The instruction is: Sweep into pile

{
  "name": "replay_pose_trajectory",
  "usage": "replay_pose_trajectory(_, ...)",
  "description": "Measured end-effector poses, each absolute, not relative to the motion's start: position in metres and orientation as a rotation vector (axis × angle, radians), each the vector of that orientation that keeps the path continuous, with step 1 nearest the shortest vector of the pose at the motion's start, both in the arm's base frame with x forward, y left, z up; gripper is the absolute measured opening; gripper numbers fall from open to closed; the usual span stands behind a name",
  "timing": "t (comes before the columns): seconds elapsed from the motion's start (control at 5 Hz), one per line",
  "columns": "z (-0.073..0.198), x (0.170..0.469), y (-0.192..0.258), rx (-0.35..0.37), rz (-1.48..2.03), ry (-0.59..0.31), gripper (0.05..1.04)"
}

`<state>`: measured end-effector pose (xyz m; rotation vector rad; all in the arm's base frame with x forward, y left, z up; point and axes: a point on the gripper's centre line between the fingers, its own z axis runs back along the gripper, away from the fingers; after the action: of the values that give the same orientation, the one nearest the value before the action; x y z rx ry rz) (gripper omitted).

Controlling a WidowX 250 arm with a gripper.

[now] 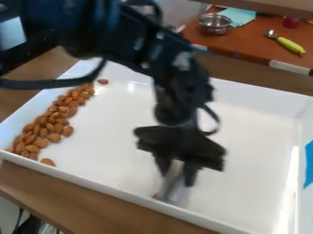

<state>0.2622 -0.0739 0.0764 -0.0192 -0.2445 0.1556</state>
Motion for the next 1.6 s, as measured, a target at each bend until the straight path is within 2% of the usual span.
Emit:
replay_pose_trajectory(0.2, 0.076, 0.264, -0.047, 0.009, 0.152, -0.230, 0.381)
replay_pose_trajectory(0.8, 0.075, 0.270, 0.022, 0.112, 0.163, -0.278, 0.381)
replay_pose_trajectory(1.2, 0.075, 0.250, 0.064, 0.184, 0.119, -0.207, 0.381)
replay_pose_trajectory(1.4, 0.076, 0.243, 0.078, 0.256, 0.092, -0.167, 0.381)
replay_pose_trajectory(1.6, 0.076, 0.241, 0.079, 0.252, 0.137, -0.162, 0.381)
